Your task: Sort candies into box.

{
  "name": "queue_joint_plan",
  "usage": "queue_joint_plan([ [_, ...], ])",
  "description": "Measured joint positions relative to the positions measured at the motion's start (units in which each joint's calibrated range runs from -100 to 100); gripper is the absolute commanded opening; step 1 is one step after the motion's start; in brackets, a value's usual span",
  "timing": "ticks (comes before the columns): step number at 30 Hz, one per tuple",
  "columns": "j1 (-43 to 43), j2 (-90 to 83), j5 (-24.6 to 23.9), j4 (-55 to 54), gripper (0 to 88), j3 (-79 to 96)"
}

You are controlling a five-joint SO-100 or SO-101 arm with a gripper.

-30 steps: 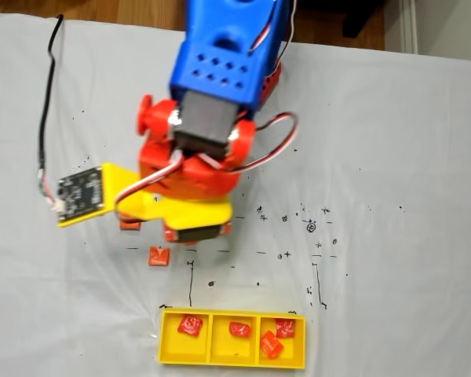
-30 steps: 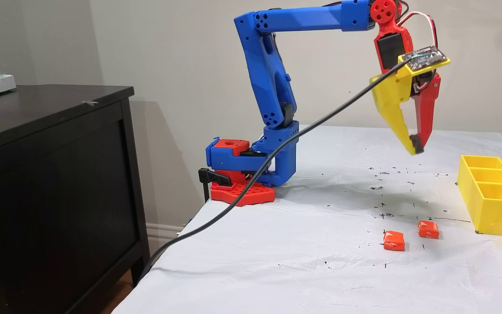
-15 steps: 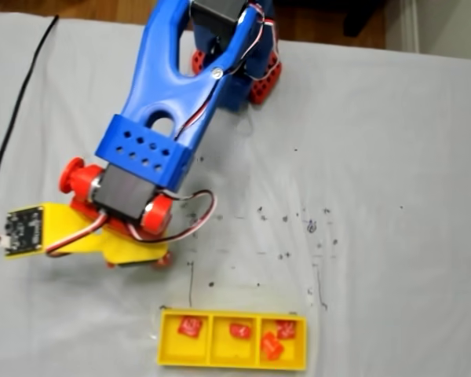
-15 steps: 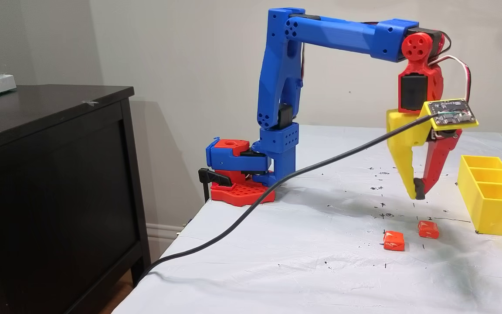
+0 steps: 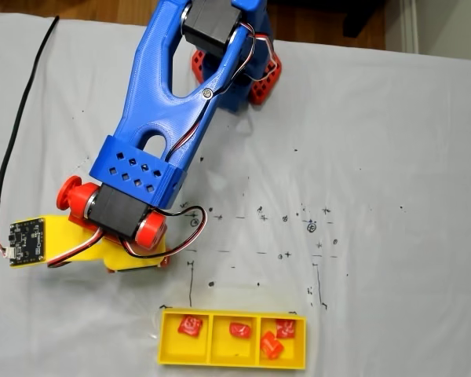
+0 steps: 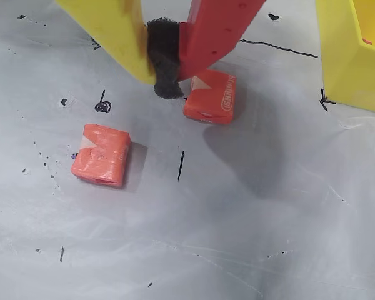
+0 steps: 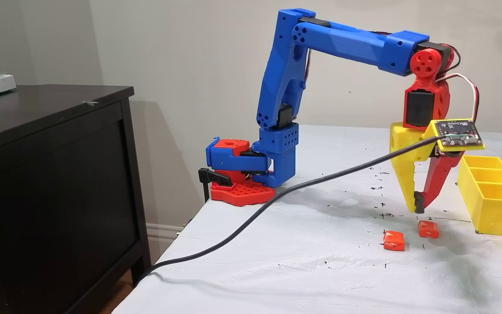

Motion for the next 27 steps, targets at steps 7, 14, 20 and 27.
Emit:
queue_joint_plan([
  [7, 0.00, 0.68, 0.00, -0.48, 17.9, 0.00],
  [14, -1.17, 0.68, -0.05, -4.60, 23.0, 2.74],
  [20, -1.79, 1.35, -0.05, -5.08, 26.3, 2.91],
  [27, -1.79, 2.03, 1.22, -4.21, 26.8, 2.91],
])
